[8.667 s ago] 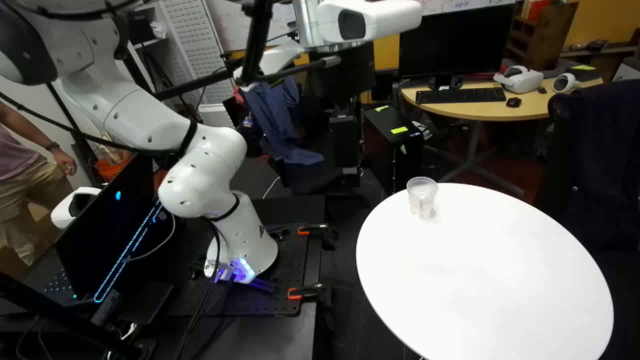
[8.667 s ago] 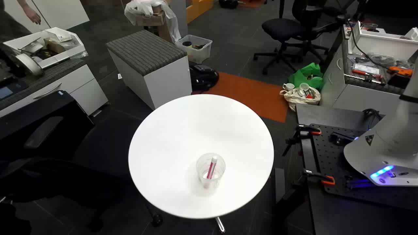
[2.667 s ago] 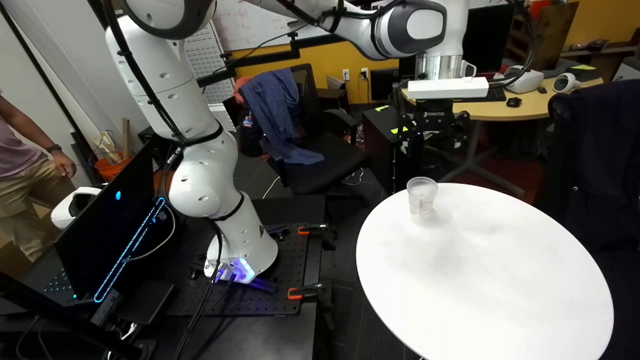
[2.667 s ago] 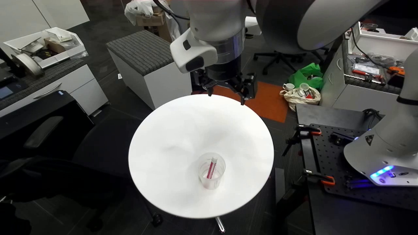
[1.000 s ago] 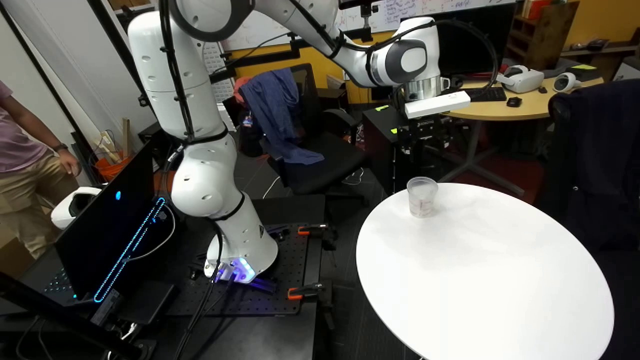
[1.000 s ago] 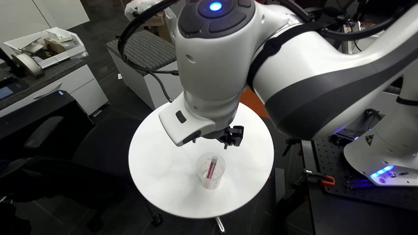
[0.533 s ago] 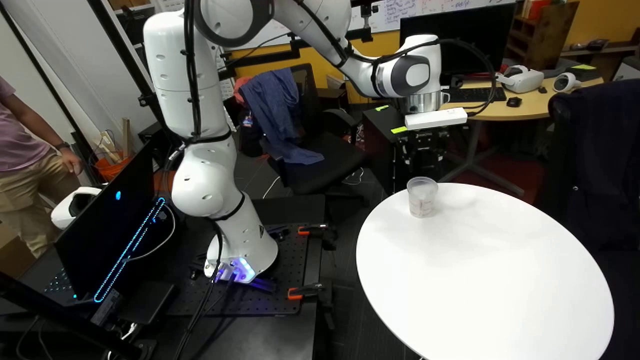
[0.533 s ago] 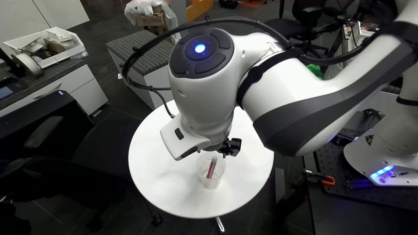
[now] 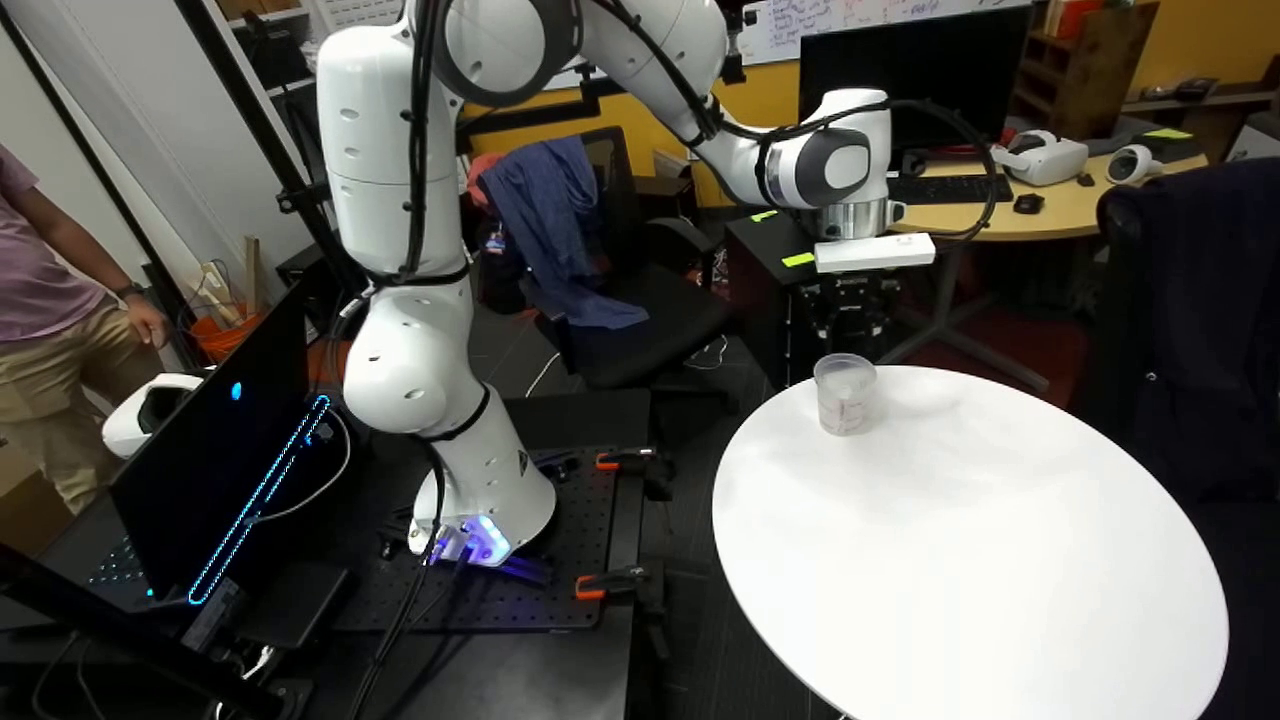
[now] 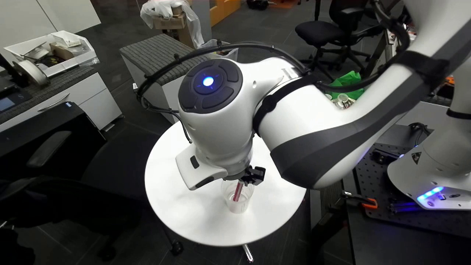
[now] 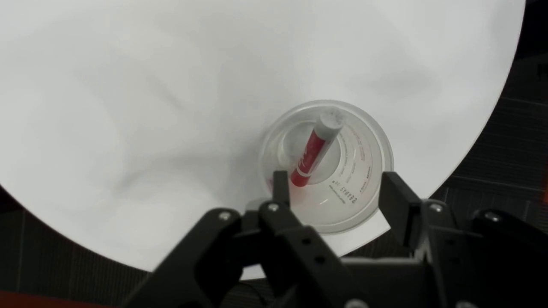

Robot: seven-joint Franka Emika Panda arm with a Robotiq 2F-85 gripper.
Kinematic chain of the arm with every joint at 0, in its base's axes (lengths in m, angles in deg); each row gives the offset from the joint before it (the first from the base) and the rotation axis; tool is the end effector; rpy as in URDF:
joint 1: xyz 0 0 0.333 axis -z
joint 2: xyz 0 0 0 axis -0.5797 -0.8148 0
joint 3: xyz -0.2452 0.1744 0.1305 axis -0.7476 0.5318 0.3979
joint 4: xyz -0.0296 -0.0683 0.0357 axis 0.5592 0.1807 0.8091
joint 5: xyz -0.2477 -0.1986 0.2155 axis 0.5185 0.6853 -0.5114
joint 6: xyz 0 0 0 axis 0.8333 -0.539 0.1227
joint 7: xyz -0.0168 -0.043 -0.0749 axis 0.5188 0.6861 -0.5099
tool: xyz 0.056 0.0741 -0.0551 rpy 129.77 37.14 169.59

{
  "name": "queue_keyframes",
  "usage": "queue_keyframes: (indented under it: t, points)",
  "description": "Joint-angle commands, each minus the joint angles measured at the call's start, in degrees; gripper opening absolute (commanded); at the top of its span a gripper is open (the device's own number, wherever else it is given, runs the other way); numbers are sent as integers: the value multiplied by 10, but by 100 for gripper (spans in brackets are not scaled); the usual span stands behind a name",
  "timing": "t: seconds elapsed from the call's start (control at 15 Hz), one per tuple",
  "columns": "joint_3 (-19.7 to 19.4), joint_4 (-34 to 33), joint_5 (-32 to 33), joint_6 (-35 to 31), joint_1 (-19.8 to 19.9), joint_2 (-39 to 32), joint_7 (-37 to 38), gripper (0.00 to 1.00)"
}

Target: Take the marker out of the cup and put it on the table

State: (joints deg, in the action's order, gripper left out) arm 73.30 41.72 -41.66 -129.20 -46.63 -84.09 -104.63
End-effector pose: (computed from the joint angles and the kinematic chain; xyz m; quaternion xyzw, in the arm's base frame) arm 0.5330 0.2083 0.2938 0.7196 0.6848 -0.0777 0.0848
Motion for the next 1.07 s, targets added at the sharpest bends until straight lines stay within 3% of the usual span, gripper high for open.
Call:
queue_keyframes:
  t: [0.0,0.07,0.27,0.6,1.0]
  points:
    - [3,-16,1,-2,-4,-13,30,42]
    - [4,-15,0,-4,-4,-13,35,47]
    - [4,-11,-2,-8,-4,-16,49,44]
    - [5,-10,-9,-16,-2,-28,70,49]
    - [4,-6,-10,-26,-1,-35,91,45]
